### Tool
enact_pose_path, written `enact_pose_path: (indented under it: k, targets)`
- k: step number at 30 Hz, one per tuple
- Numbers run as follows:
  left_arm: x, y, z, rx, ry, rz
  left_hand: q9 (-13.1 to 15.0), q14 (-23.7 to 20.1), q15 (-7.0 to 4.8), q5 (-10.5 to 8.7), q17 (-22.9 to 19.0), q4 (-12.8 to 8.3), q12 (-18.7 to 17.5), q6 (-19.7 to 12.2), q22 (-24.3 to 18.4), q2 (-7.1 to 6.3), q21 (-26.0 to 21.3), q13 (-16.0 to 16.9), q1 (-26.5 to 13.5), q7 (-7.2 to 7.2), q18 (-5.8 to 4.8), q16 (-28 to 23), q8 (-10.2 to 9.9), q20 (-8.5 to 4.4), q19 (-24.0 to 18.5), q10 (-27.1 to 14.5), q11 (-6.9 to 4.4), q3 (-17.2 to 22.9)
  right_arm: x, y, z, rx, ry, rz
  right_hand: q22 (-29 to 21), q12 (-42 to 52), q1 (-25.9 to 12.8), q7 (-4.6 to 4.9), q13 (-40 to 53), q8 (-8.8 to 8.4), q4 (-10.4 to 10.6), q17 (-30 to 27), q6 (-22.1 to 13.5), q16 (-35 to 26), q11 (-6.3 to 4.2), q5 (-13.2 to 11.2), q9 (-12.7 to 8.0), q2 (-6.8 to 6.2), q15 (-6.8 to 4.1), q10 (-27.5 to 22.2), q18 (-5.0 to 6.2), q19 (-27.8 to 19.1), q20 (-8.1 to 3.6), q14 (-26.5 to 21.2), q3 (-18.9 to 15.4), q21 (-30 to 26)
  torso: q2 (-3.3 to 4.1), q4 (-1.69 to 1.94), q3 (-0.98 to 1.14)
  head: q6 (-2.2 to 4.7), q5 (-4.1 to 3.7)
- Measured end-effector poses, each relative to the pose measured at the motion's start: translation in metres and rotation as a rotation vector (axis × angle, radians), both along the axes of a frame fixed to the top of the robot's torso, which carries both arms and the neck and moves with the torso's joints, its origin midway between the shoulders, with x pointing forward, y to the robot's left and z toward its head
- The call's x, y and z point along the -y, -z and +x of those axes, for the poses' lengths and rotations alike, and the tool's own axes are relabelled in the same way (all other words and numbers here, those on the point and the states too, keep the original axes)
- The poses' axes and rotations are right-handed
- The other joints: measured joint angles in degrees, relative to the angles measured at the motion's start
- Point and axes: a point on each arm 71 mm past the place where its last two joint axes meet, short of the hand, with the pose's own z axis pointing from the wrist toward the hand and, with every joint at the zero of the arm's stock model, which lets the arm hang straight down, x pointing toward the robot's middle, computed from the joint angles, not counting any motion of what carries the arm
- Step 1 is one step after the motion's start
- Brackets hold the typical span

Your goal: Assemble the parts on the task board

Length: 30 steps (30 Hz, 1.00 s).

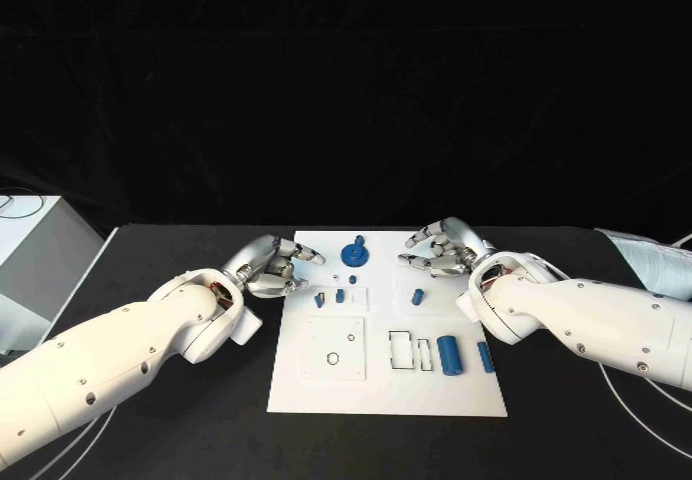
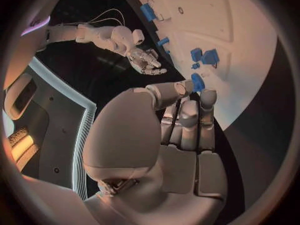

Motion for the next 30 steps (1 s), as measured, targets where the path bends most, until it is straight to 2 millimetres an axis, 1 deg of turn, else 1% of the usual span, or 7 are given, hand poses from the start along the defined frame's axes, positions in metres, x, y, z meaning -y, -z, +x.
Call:
enact_pose_path:
  k: [6, 11, 13, 17, 21, 25, 30]
  targets:
    - [-0.003, -0.015, -0.001, -0.021, 0.014, 0.009, -0.8, -3.7, 2.75, 0.0, -5.0, 1.0, 3.2, -2.0, -1.1, -0.23, -0.7, 0.8, -1.1, 1.61, 0.0, -1.1, -0.7, 2.08, -1.8, 1.1, 1.96, -0.6, 0.001, 0.0, 0.0, 0.0, 0.001, 0.0, 0.0, 0.0, 0.0, 0.0, 0.0, 0.0, 0.0, 0.0, 0.0, 0.0, 0.0, 0.0, 0.0, 0.0, 0.0, 0.0, 0.0, 0.0, 0.0, 0.0, 0.0, 0.0, 0.0, 0.01, 0.01, -0.01, -0.03]
    - [-0.003, -0.028, 0.001, -0.052, 0.008, 0.039, 0.2, -5.7, 4.26, 0.19, -6.9, 11.2, 15.3, -2.5, -4.0, -0.16, -4.9, 6.3, -11.3, 3.72, 0.0, 0.3, 2.5, 4.46, -2.1, 4.6, 2.24, -6.4, 0.001, 0.0, 0.0, 0.0, 0.004, -0.001, 0.0, 0.0, 0.0, 0.0, 0.0, 0.0, 0.0, 0.0, 0.0, 0.0, 0.0, 0.0, 0.0, 0.0, 0.0, 0.0, 0.0, 0.0, 0.0, 0.0, 0.0, 0.0, 0.0, 0.01, 0.0, 0.06, 0.14]
    - [-0.002, -0.034, 0.004, -0.07, -0.007, 0.06, 2.0, -1.7, 3.66, 0.24, -0.5, 14.9, 23.3, -1.5, -2.6, -0.39, -5.0, 10.5, -14.2, 3.97, 0.0, 2.6, 5.8, 4.09, 1.4, 7.7, 1.48, -10.1, 0.002, 0.0, 0.001, 0.0, 0.005, -0.002, 0.0, 0.0, 0.0, -0.02, 0.0, 0.0, 0.0, 0.0, 0.0, 0.0, 0.0, 0.0, 0.0, 0.0, 0.0, 0.0, 0.0, 0.0, 0.0, 0.0, 0.0, 0.0, 0.0, 0.0, 0.0, 0.12, 0.19]
    - [-0.001, -0.041, 0.011, -0.135, -0.059, 0.124, 10.4, 8.2, 1.33, 0.24, 16.2, 27.0, 45.3, -2.4, 6.4, -0.51, -0.4, 23.4, -18.5, 1.63, -1.49, 6.9, 19.7, 1.81, 13.5, 7.0, -0.94, -17.9, 0.002, 0.001, 0.001, 0.0, 0.006, -0.003, 0.0, 0.0, 0.0, -0.21, 0.0, 0.0, 0.0, 0.0, -0.2, 0.0, 0.0, 0.0, 0.1, 0.0, 0.0, 0.0, 0.0, 0.0, 0.0, 0.0, 0.0, 0.0, -0.01, -0.02, -0.03, 0.18, 0.32]
    - [-0.001, -0.035, 0.017, -0.237, -0.112, 0.223, 16.0, 13.2, -1.08, 0.24, 26.9, 29.9, 57.3, -2.9, 15.4, 1.58, 4.4, 34.8, -18.7, -1.26, -3.6, 8.5, 30.8, -0.76, 21.7, 12.4, -4.0, -20.7, 0.001, 0.001, 0.002, -0.001, 0.006, -0.003, 0.0, 0.0, 0.0, -0.21, 0.0, 0.0, 0.0, 0.0, -0.2, 0.0, 0.0, 0.0, 0.1, 0.0, 0.0, 0.0, 0.0, 0.0, 0.0, 0.0, 0.0, 0.0, -0.07, -0.02, 0.0, 0.19, 0.42]
    - [0.0, -0.027, 0.021, -0.332, -0.143, 0.332, 17.5, 13.3, -2.85, 0.24, 27.9, 29.9, 64.4, -1.5, 21.2, 2.61, 7.4, 47.9, -19.5, -2.95, -4.52, 9.2, 34.7, -2.2, 25.8, 21.4, -5.58, -21.0, 0.001, 0.001, 0.002, -0.001, 0.007, -0.004, 0.0, 0.0, 0.0, -0.21, 0.0, 0.0, 0.0, 0.0, -0.2, 0.0, 0.0, 0.0, 0.1, 0.0, 0.0, 0.0, 0.0, 0.0, 0.0, 0.0, 0.0, 0.0, -0.14, -0.01, -0.03, 0.07, 0.43]
    - [0.003, -0.019, 0.027, -0.421, -0.151, 0.452, 17.9, 13.3, -3.39, 0.23, 27.9, 29.9, 67.0, -1.0, 23.6, 3.5, 8.5, 53.7, -20.4, -3.5, -4.53, 9.3, 35.7, -2.84, 27.3, 25.2, -6.31, -20.3, 0.0, 0.001, 0.003, 0.0, 0.007, -0.004, 0.0, 0.0, 0.0, -0.21, 0.0, 0.0, 0.0, 0.0, -0.2, 0.0, 0.0, 0.0, 0.1, 0.0, 0.0, 0.0, 0.0, 0.0, 0.0, 0.0, 0.0, -0.3, -0.23, 0.01, -0.07, -0.04, 0.43]
